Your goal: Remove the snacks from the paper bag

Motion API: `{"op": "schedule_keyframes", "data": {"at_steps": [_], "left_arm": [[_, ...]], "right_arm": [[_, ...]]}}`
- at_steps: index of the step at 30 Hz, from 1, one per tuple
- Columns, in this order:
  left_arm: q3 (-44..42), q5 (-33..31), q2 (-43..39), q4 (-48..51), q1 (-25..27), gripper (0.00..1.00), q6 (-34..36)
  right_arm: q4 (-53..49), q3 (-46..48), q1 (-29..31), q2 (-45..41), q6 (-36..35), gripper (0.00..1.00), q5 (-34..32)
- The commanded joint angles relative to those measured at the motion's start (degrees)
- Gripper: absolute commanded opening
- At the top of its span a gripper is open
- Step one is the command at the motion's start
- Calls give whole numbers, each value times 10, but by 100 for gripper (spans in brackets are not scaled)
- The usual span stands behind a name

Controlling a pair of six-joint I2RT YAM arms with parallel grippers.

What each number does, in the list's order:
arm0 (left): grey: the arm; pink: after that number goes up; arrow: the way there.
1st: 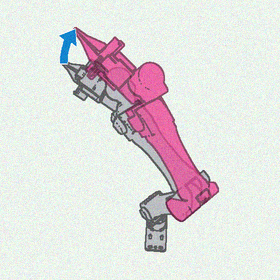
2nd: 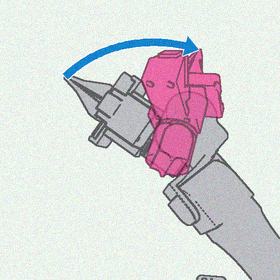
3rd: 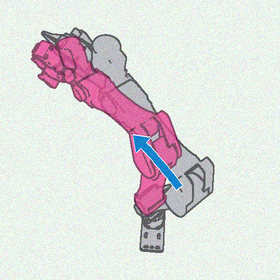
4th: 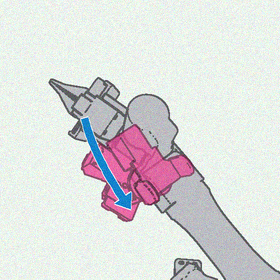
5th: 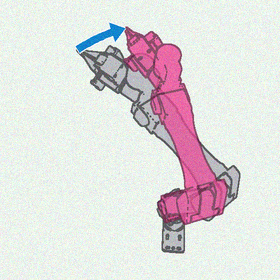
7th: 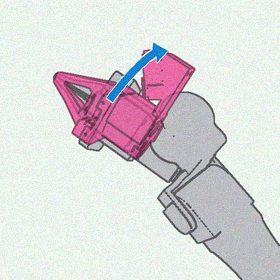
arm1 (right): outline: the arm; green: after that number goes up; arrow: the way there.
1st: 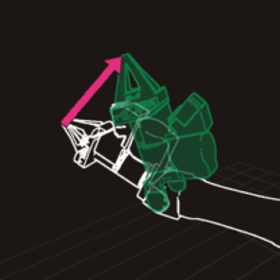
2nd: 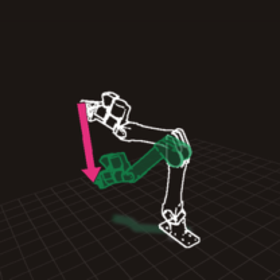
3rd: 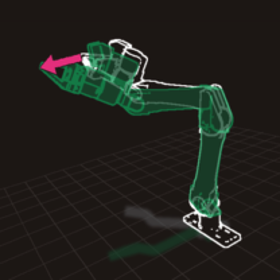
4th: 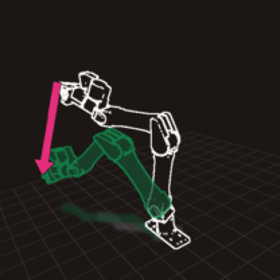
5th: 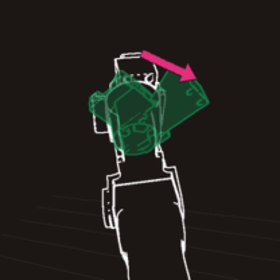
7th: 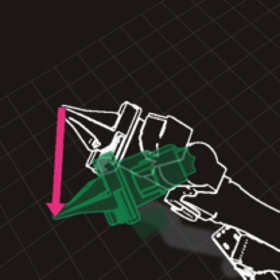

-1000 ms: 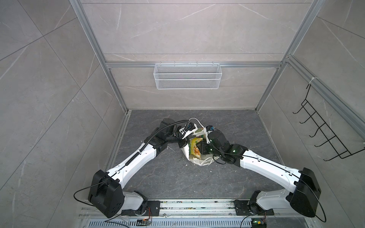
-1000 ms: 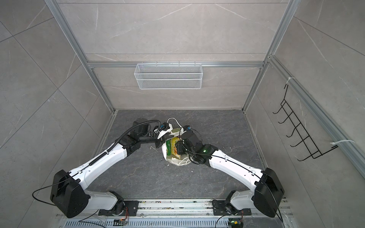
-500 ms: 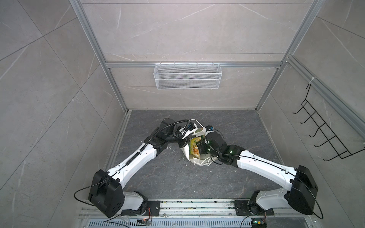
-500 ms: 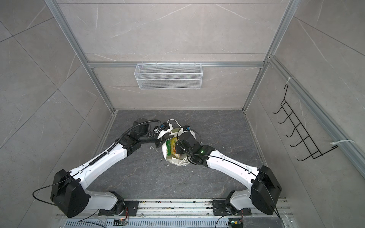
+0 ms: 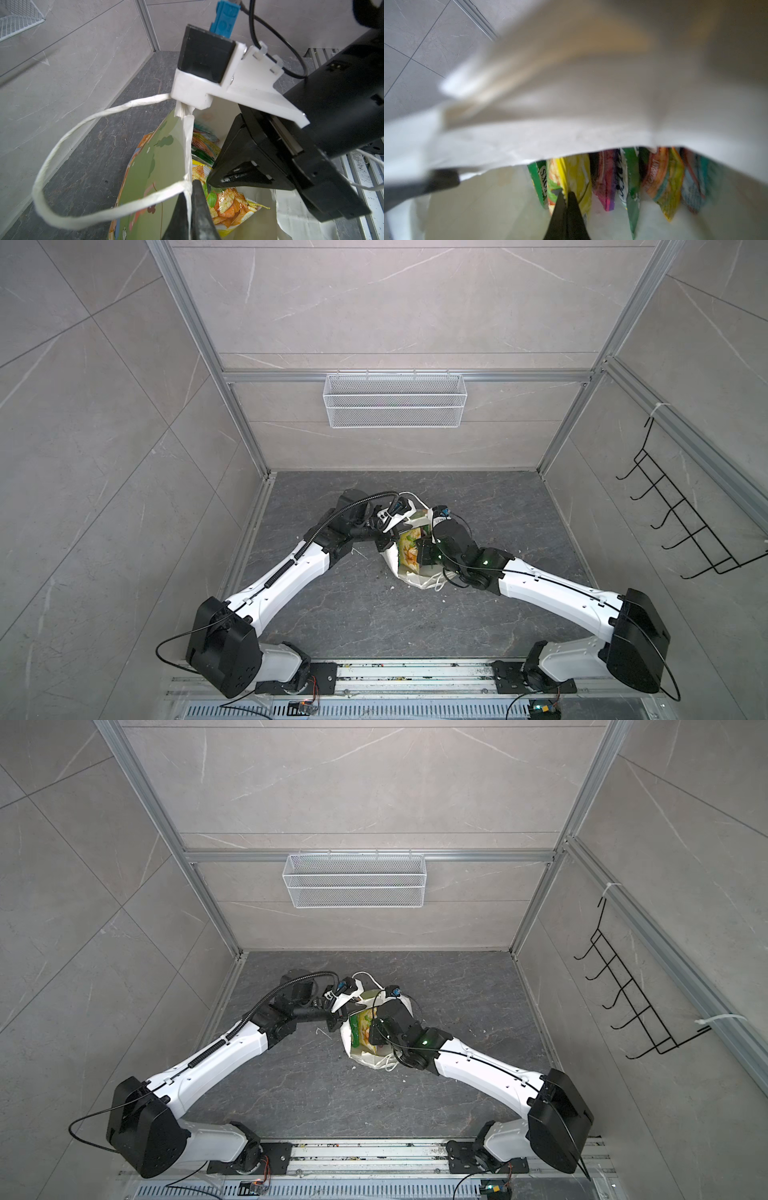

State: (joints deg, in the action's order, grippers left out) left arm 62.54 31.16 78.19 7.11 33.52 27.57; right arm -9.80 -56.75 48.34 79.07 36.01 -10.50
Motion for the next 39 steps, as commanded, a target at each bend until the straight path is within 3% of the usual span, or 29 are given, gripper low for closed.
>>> {"op": "schedule_keyframes", "data": {"at_steps": [1,10,18,23,31,39], "left_arm": [[8,16,-9,-54,4,0,-10],[5,3,-8,-64,3,0,-15],[-3,12,-11,-69,3,0,-13],[-1,13,-10,-69,3,0,-12],[5,14,-6,-68,4,0,-13],[5,16,-6,-67,3,0,-12]], "right_arm": [[-45,7,9,-17,-25,0,14],[-67,23,26,-75,-75,0,28],[-97,20,27,-138,-148,0,0],[-101,0,28,-168,-190,0,0],[-176,-74,27,-202,-292,0,64],[-258,-123,23,-234,-325,0,14]]}}
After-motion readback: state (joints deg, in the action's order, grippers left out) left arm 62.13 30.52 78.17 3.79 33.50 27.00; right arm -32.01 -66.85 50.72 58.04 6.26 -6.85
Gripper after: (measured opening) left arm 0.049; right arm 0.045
